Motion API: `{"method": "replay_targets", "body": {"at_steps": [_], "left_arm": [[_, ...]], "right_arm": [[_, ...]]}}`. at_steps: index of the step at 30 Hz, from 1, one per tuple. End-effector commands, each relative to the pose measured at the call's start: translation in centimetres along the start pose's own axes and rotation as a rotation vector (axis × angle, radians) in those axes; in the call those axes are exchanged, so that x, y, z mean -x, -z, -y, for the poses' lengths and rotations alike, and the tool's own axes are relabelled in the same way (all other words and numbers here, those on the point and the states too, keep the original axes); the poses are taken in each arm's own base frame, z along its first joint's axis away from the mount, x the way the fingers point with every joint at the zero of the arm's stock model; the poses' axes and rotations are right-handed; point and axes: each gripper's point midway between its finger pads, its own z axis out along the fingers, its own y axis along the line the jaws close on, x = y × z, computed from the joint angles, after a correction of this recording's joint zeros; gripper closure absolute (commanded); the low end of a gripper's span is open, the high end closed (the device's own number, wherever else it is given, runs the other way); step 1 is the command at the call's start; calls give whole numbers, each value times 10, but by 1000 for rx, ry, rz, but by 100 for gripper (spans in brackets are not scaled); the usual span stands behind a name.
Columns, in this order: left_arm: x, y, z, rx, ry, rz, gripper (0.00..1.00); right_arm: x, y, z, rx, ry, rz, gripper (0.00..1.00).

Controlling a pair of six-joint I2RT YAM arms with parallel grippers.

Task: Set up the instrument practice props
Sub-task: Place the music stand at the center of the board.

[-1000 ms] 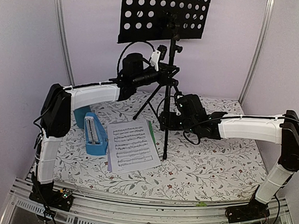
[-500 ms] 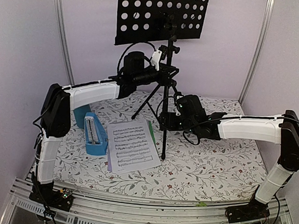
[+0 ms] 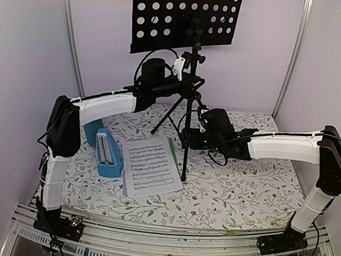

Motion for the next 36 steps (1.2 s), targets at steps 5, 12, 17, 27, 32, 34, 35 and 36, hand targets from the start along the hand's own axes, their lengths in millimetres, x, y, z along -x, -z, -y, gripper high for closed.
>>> {"method": "replay_targets", "body": {"at_steps": [5, 12, 17, 27, 32, 34, 35, 36], "left_arm": [[20, 0, 8, -10, -30, 35, 72], [21, 1, 9, -12, -27, 38, 69], [21, 3, 9, -13, -28, 40, 64], [24, 18, 23, -59, -73, 50, 37], [23, 31, 35, -106, -110, 65, 28], [25, 37, 39, -122, -120, 78, 25], [27, 40, 40, -126, -123, 83, 24], [28, 42, 40, -131, -124, 87, 23]], "right_arm": [[2, 4, -1, 3, 9, 14, 1], [10, 16, 1, 2, 16, 38, 1], [19, 25, 1, 8, 16, 62, 1], [14, 33, -4, 58, 13, 52, 1], [6, 31, -7, 62, 20, 32, 1], [6, 31, -7, 65, 15, 31, 1], [5, 32, -7, 67, 15, 30, 1], [5, 32, -7, 68, 17, 28, 1]]}}
